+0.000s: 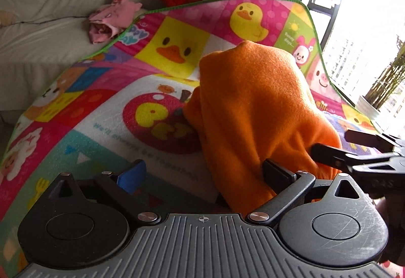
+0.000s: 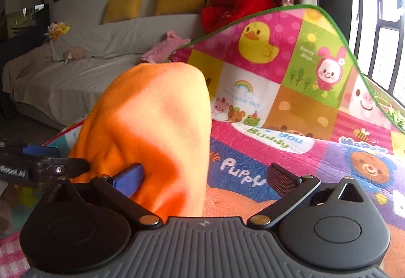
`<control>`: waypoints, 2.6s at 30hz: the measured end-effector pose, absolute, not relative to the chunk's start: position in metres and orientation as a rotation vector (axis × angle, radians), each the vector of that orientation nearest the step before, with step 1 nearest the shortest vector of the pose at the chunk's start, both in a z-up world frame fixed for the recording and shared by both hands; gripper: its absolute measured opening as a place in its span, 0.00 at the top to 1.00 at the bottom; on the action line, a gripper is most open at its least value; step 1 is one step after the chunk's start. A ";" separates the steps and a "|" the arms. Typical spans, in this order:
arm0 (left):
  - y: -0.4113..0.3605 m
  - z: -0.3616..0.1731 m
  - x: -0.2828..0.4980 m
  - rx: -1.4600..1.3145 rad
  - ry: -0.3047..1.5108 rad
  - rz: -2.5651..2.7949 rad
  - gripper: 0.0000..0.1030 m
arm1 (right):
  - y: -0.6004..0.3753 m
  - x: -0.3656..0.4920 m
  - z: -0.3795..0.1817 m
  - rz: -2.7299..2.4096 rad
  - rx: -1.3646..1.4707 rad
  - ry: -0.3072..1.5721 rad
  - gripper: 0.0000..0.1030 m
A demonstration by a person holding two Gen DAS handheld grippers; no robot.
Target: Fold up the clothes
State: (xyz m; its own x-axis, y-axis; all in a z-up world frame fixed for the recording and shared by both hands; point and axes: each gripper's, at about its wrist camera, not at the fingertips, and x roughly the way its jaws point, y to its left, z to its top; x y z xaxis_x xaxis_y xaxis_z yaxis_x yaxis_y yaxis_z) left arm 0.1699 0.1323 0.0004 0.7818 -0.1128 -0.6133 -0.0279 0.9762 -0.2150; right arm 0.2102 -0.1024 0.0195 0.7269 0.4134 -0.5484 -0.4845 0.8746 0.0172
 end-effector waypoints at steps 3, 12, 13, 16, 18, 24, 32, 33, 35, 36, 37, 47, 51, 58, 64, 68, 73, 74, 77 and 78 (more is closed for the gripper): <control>0.142 -0.008 0.173 -0.229 0.695 -0.019 0.02 | -0.083 0.220 0.015 0.557 -0.148 0.589 0.00; 0.146 -0.007 0.165 -0.297 0.664 -0.033 0.02 | -0.102 0.210 0.016 0.590 -0.118 0.569 0.00; 0.146 -0.004 0.160 -0.311 0.649 -0.038 0.02 | -0.109 0.205 0.017 0.595 -0.097 0.563 0.00; 0.143 0.003 0.141 -0.321 0.612 -0.035 0.02 | -0.129 0.186 0.017 0.583 -0.064 0.583 0.00; 0.137 0.007 0.124 -0.309 0.595 -0.025 0.01 | -0.139 0.170 0.015 0.560 -0.073 0.613 0.00; 0.099 0.000 0.074 -0.236 0.678 0.038 0.00 | -0.162 0.118 -0.001 0.452 -0.126 0.712 0.00; 0.051 -0.024 0.051 -0.107 0.744 0.087 0.00 | -0.188 0.083 -0.021 0.395 -0.109 0.746 0.00; 0.046 -0.026 0.051 -0.079 0.741 0.105 0.00 | -0.187 0.083 -0.021 0.392 -0.110 0.744 0.00; 0.039 -0.029 0.050 -0.039 0.737 0.125 0.00 | -0.184 0.082 -0.023 0.381 -0.137 0.741 0.00; 0.039 -0.029 0.050 -0.043 0.736 0.125 0.00 | -0.183 0.082 -0.023 0.379 -0.142 0.740 0.00; 0.040 -0.028 0.050 -0.048 0.735 0.125 0.00 | -0.183 0.083 -0.023 0.380 -0.138 0.739 0.00; 0.039 -0.028 0.050 -0.045 0.730 0.129 0.00 | -0.183 0.083 -0.024 0.379 -0.135 0.736 0.00; 0.039 -0.029 0.050 -0.046 0.729 0.129 0.00 | -0.183 0.084 -0.024 0.379 -0.134 0.736 0.00; 0.039 -0.029 0.051 -0.046 0.729 0.129 0.00 | -0.183 0.084 -0.024 0.379 -0.134 0.736 0.00; 0.039 -0.029 0.051 -0.047 0.729 0.129 0.00 | -0.183 0.084 -0.024 0.379 -0.133 0.735 0.00; 0.039 -0.029 0.051 -0.047 0.729 0.129 0.00 | -0.183 0.084 -0.024 0.379 -0.132 0.735 0.00; 0.039 -0.029 0.051 -0.047 0.729 0.129 0.00 | -0.183 0.083 -0.024 0.380 -0.132 0.735 0.00; 0.039 -0.029 0.051 -0.047 0.729 0.129 0.00 | -0.183 0.084 -0.024 0.380 -0.132 0.735 0.00; 0.039 -0.029 0.051 -0.047 0.729 0.129 0.00 | -0.183 0.084 -0.024 0.381 -0.131 0.735 0.00; 0.039 -0.029 0.051 -0.046 0.729 0.129 0.00 | -0.183 0.084 -0.024 0.381 -0.131 0.735 0.00</control>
